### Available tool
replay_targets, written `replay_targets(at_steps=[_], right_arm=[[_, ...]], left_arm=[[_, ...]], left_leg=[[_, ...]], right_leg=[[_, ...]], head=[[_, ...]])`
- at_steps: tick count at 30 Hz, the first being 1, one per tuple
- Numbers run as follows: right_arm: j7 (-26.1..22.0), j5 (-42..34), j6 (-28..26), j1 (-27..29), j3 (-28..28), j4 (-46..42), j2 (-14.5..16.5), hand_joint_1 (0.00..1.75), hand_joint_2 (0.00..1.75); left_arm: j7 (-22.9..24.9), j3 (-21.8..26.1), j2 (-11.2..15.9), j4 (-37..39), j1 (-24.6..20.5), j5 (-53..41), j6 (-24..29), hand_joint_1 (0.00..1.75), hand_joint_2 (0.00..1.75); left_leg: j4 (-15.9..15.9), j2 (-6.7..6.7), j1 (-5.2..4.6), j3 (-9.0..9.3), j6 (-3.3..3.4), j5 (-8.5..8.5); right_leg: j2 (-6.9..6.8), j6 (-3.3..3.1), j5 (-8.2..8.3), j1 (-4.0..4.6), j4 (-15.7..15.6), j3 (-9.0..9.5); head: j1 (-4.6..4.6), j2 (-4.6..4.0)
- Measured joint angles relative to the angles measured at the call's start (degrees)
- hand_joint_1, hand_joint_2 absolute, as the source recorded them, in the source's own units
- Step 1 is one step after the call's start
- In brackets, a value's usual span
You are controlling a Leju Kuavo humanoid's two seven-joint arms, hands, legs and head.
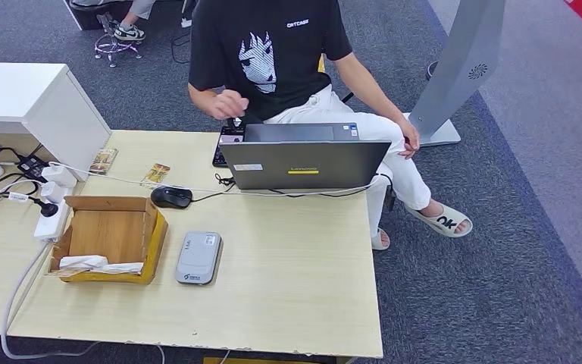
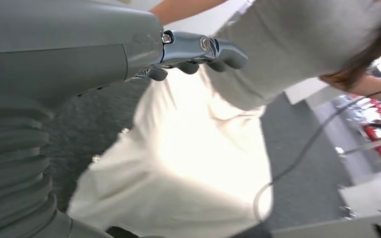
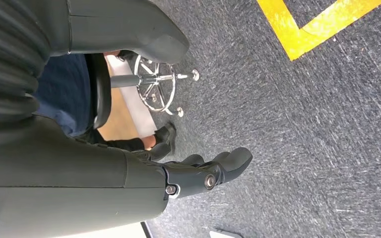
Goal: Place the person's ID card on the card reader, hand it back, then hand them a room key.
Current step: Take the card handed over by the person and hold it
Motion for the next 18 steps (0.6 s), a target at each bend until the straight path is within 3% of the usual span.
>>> replay_targets(at_steps=[11, 18], right_arm=[[-0.2, 0.7, 0.0, 0.0, -2.2, 0.0, 0.7, 0.00, 1.75], [-0.3, 1.0, 0.2, 0.0, -3.8, 0.0, 1.1, 0.00, 1.75]], left_arm=[[-2.4, -12.6, -1.0, -18.8, 7.6, 6.7, 1.6, 0.00, 1.75], [-3.3, -20.7, -1.5, -30.9, 12.1, 6.0, 0.7, 0.00, 1.75]], left_leg=[[0.0, 0.00, 0.00, 0.02, 0.00, 0.00], [0.0, 0.00, 0.00, 0.02, 0.00, 0.00]], right_leg=[[0.00, 0.00, 0.00, 0.00, 0.0, 0.01], [0.00, 0.00, 0.00, 0.00, 0.0, 0.01]], head=[[0.00, 0.00], [-0.01, 0.00]])
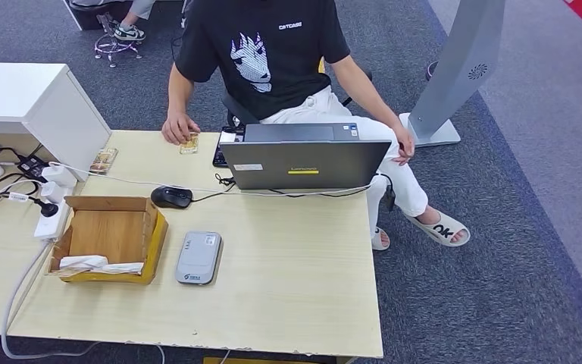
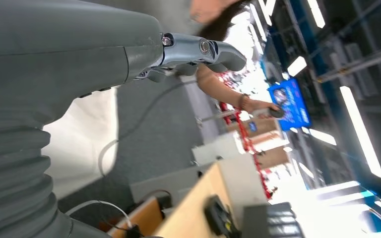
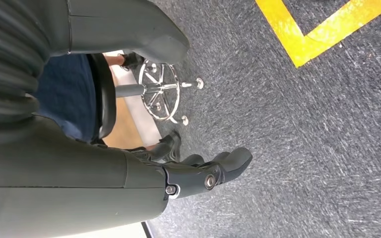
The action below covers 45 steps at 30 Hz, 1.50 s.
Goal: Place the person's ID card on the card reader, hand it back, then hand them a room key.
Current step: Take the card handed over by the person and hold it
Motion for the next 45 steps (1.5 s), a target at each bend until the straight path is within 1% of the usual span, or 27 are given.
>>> replay_targets(at_steps=[4, 10, 13, 17, 25, 29, 38, 45], right_arm=[[0.0, 0.5, 0.3, 0.0, -1.1, 0.0, 0.2, 0.00, 1.75], [0.0, 1.8, 1.4, 0.0, -2.6, 0.0, 0.3, 0.00, 1.75], [0.1, 2.6, 2.0, 0.0, -3.1, 0.0, 0.3, 0.00, 1.75], [0.3, 3.5, 2.4, -0.1, -3.3, -0.1, 0.3, 0.00, 1.75], [0.5, 4.8, 3.0, -0.1, -4.0, -0.1, 0.3, 0.00, 1.75], [0.7, 5.5, 3.3, -0.1, -4.1, -0.1, 0.2, 0.00, 1.75], [1.6, 7.2, 3.6, -0.2, -4.5, -0.2, -0.2, 0.00, 1.75], [2.2, 8.7, 4.4, -0.6, -4.7, -0.2, -0.7, 0.00, 1.75]], left_arm=[[0.0, -2.7, 0.5, -4.9, 0.5, -3.4, -5.1, 0.00, 1.75], [1.3, -6.6, 3.8, -7.5, -1.3, -11.2, -12.8, 0.00, 1.75], [2.9, -9.0, 6.1, -7.8, -2.4, -15.0, -15.3, 0.00, 1.75], [6.0, -13.0, 10.3, -6.2, -5.2, -18.3, -15.3, 0.00, 1.75], [11.7, -20.1, 17.8, 1.5, -11.0, -24.0, -12.0, 0.00, 1.75], [14.6, -23.3, 20.6, 7.0, -14.7, -26.6, -11.5, 0.00, 1.75], [19.5, -29.3, 24.6, 21.7, -23.2, -31.8, -10.7, 0.00, 1.75], [23.1, -34.0, 26.4, 32.8, -30.0, -36.5, -10.0, 0.00, 1.75]], left_leg=[[0.0, 0.00, 0.00, 0.05, 0.00, 0.00], [0.0, 0.01, 0.02, 0.09, -0.03, 0.03], [0.0, 0.01, 0.02, 0.11, -0.02, 0.04], [0.0, 0.02, 0.01, 0.11, -0.02, 0.04], [0.0, 0.02, 0.02, 0.11, -0.06, 0.10], [0.0, 0.03, 0.01, 0.11, -0.05, 0.11], [0.0, 0.10, 0.01, 0.11, -0.05, 0.12], [0.1, 0.10, 0.01, 0.09, -0.03, 0.14]], right_leg=[[0.00, 0.00, 0.00, 0.00, 0.0, -0.06], [0.01, -0.03, 0.02, 0.01, 0.0, 0.04], [0.01, -0.03, 0.02, 0.01, 0.0, -0.01], [0.03, -0.04, 0.03, 0.01, 0.0, 0.03], [0.05, -0.06, 0.06, 0.01, 0.0, 0.04], [0.06, -0.06, 0.06, 0.01, 0.0, 0.05], [0.13, -0.10, 0.12, 0.01, 0.0, 0.03], [0.12, -0.08, 0.14, 0.01, 0.0, 0.02]], head=[[0.01, 0.00], [0.01, 0.00], [0.02, 0.00], [0.00, 0.00], [0.00, 0.00], [0.00, 0.00], [0.01, 0.00], [-0.02, 0.00]])
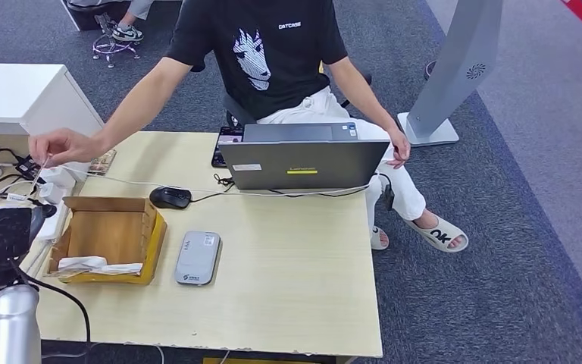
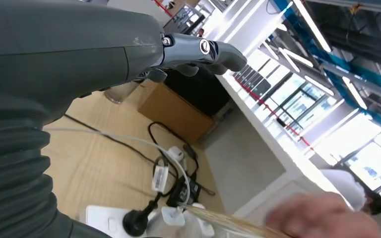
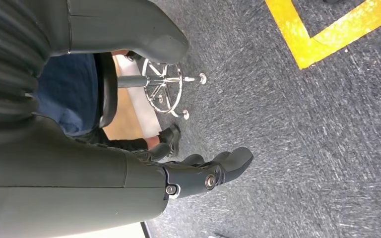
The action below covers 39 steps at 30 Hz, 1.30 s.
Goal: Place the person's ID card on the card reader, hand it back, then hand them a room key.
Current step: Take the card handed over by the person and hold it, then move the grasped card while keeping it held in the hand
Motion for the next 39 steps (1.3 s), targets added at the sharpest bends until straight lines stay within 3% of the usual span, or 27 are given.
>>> replay_targets(at_steps=[4, 10, 14, 15, 22, 39], right_arm=[[0.1, 1.1, 0.6, -0.2, -0.3, 0.0, -0.3, 0.00, 1.75], [-0.5, 2.5, 1.4, -0.2, -0.8, 0.0, -0.5, 0.00, 1.75], [-1.1, 3.6, 1.9, -0.2, -1.3, 0.0, -0.6, 0.00, 1.75], [-1.3, 3.9, 2.1, -0.2, -1.5, 0.0, -0.6, 0.00, 1.75], [-2.0, 5.2, 2.9, -0.2, -2.3, 0.0, -0.6, 0.00, 1.75], [-2.1, 5.4, 3.0, -0.2, -2.7, 0.0, -0.6, 0.00, 1.75]], left_arm=[[1.8, -3.2, 0.0, 5.5, -3.6, -2.6, -0.3, 0.00, 1.75], [3.1, -7.4, -0.1, 8.2, -5.1, -5.7, -1.1, 0.00, 1.75], [3.9, -11.1, 0.1, 8.5, -4.9, -8.7, -1.4, 1.69, 1.75], [4.0, -12.2, 0.2, 8.4, -4.7, -9.8, -1.4, 1.75, 1.75], [4.8, -18.2, 0.9, 6.5, -2.9, -15.6, -1.4, 1.75, 1.75], [4.9, -20.8, 1.4, 5.4, -2.3, -16.6, -1.4, 1.75, 1.75]], left_leg=[[0.0, 0.01, 0.00, -0.02, -0.01, 0.01], [0.0, 0.06, -0.01, -0.09, -0.01, 0.01], [0.0, 0.01, -0.01, -0.11, -0.01, 0.01], [0.0, 0.01, 0.00, -0.11, -0.01, 0.01], [0.0, 0.03, 0.00, -0.11, -0.01, 0.02], [0.0, 0.02, 0.00, -0.11, -0.02, 0.02]], right_leg=[[0.01, 0.01, 0.04, 0.00, 0.0, 0.01], [0.05, 0.00, 0.06, 0.00, 0.0, -0.05], [0.01, 0.00, 0.05, 0.00, 0.0, -0.06], [0.00, 0.00, 0.05, 0.00, 0.0, -0.06], [0.02, -0.01, 0.06, 0.00, 0.0, -0.06], [0.02, -0.01, 0.06, 0.00, 0.0, -0.06]], head=[[-0.02, 0.00], [-0.02, 0.00], [-0.02, 0.00], [-0.02, 0.00], [-0.02, 0.00], [-0.01, 0.00]])
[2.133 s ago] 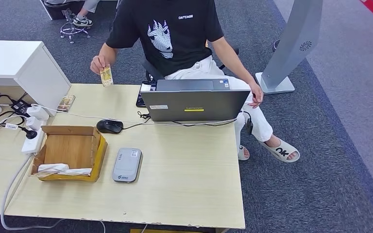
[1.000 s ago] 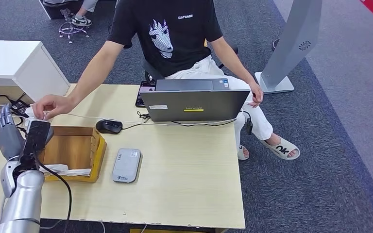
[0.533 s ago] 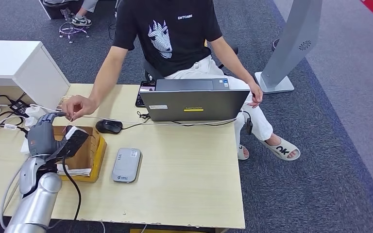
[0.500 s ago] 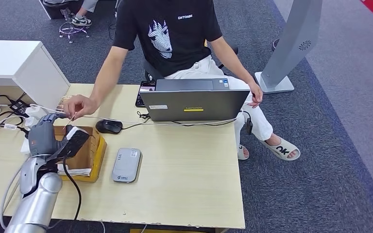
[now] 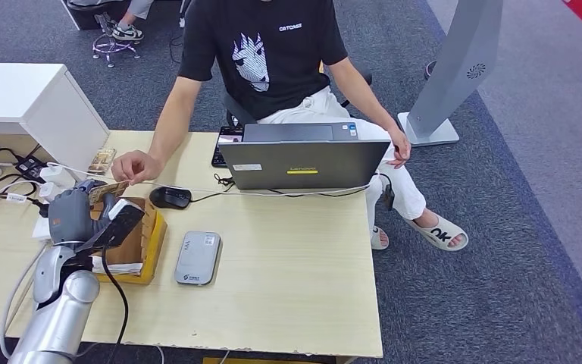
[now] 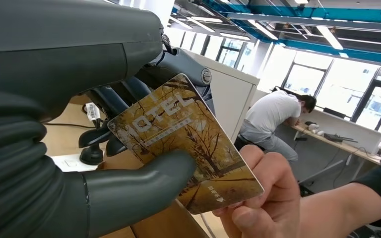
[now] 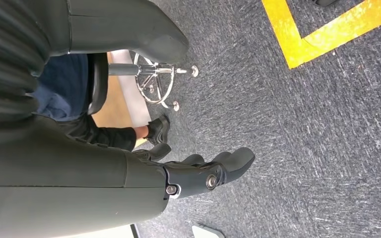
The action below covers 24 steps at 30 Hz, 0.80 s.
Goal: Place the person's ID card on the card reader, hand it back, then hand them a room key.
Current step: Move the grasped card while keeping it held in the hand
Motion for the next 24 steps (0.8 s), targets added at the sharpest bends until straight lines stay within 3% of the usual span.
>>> replay_targets(at_steps=[14, 24], right_arm=[[-0.8, 0.3, -0.1, 0.0, -1.0, 0.0, 0.0, 0.00, 1.75], [-1.4, 1.5, 0.1, 0.0, -2.9, 0.0, 0.1, 0.00, 1.75]], left_arm=[[0.5, -2.7, 0.0, -4.5, 1.1, -1.1, -1.4, 1.75, 1.75], [2.9, -14.4, -0.8, -9.7, -0.5, -3.7, -8.0, 1.75, 1.75]], left_leg=[[0.0, -0.02, 0.00, 0.00, 0.00, 0.00], [0.0, 0.00, -0.02, 0.00, 0.00, 0.00]], right_leg=[[-0.01, 0.00, 0.00, 0.00, 0.0, -0.01], [0.00, 0.05, 0.04, -0.01, 0.0, 0.00]], head=[[-0.01, 0.00], [-0.01, 0.00]])
